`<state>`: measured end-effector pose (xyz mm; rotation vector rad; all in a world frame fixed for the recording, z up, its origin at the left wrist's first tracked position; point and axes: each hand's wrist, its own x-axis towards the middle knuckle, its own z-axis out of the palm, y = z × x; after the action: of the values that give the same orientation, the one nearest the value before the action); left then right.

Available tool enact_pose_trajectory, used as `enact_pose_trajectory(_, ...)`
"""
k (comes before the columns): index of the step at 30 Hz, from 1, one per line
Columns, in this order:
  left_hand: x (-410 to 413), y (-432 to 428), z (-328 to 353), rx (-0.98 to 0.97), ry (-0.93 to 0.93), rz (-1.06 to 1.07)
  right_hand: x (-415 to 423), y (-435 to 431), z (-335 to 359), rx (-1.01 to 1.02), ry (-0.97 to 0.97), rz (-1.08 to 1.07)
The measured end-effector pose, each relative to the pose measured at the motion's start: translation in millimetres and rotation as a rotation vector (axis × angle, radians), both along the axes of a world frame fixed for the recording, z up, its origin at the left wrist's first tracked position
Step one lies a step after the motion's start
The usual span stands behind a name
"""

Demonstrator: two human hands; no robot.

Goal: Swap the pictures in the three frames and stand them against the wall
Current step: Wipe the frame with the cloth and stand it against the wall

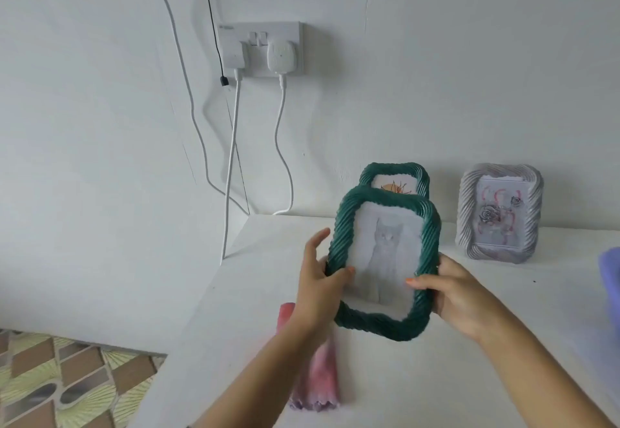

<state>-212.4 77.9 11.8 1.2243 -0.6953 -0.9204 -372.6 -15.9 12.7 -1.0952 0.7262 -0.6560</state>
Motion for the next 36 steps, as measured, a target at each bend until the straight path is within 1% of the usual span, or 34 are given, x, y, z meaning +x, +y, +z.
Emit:
enact_pose_trajectory(3,54.1,-19.9,9.9,0.000,-0.070,0.008,55.3,-25.9,11.7,-0.053,0.024,0.030)
enact_pose_trajectory(5,85.1,-33.6,13.0,0.019,-0.107,0.011,91.1,-43.2,18.1,-0.104,0.073,0.034)
enact_pose_trajectory(10,145.0,-74.7,13.1,0.075,-0.143,0.029,159.1,-81.9,16.4,-0.131,0.168,-0.019)
enact_pose_trajectory(13,165.6,-98.2,2.9,0.104,-0.118,0.034,180.6,-102.5,9.7,-0.147,0.212,-0.034)
enact_pose_trajectory(17,175.4,-115.5,-20.0,0.129,-0.056,0.042,196.1,-119.2,-5.1,-0.172,0.301,-0.062)
enact_pose_trajectory(20,180.6,-121.9,-34.7,0.131,-0.024,0.043,202.2,-124.8,-19.1,-0.174,0.326,-0.071)
enact_pose_trajectory(25,187.2,-127.3,-47.5,0.087,0.014,0.008,206.7,-132.4,-31.4,-0.176,0.318,-0.083)
enact_pose_trajectory(31,192.1,-128.6,-53.6,0.068,0.007,-0.015,202.3,-126.7,-45.7,-0.152,0.261,-0.084)
enact_pose_trajectory(36,197.0,-118.2,-58.1,0.032,-0.017,0.002,186.0,-105.8,-68.3,-0.215,0.254,-0.166)
